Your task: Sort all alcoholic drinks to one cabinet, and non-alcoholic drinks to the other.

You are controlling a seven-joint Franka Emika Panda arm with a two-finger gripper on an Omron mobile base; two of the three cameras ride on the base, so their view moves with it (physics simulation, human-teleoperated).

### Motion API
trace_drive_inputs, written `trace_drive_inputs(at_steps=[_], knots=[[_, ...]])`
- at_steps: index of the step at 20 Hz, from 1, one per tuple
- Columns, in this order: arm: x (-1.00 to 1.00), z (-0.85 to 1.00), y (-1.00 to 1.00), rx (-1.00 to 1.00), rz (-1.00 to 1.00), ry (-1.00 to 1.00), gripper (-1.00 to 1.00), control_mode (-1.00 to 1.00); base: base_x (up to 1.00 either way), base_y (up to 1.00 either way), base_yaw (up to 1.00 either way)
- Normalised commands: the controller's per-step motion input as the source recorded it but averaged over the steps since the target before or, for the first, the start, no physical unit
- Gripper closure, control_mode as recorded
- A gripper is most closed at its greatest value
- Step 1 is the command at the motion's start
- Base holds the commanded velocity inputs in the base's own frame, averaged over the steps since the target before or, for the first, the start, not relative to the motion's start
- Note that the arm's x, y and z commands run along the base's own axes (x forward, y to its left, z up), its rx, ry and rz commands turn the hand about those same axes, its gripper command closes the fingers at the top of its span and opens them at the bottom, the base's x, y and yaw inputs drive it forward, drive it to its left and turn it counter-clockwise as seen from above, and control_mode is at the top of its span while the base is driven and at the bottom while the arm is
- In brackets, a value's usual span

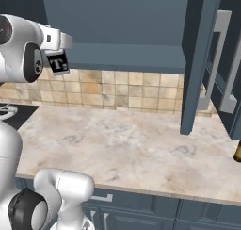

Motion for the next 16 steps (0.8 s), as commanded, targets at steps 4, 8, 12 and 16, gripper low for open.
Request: trace_drive_inputs(at_steps=[4,8,12,16], knots=[[0.36,0.01,0.16,0.00,0.02,0.00,1.00,-1.00,0.00,0.00,0.00],[0.37,0.04,0.15,0.00,0.02,0.00,1.00,-1.00,0.00,0.00,0.00],[0.41,0.05,0.16,0.00,0.02,-0.01,1.00,-1.00,0.00,0.00,0.00],[0.51,0.09,0.20,0.00,0.01,-0.01,1.00,-1.00,0.00,0.00,0.00]])
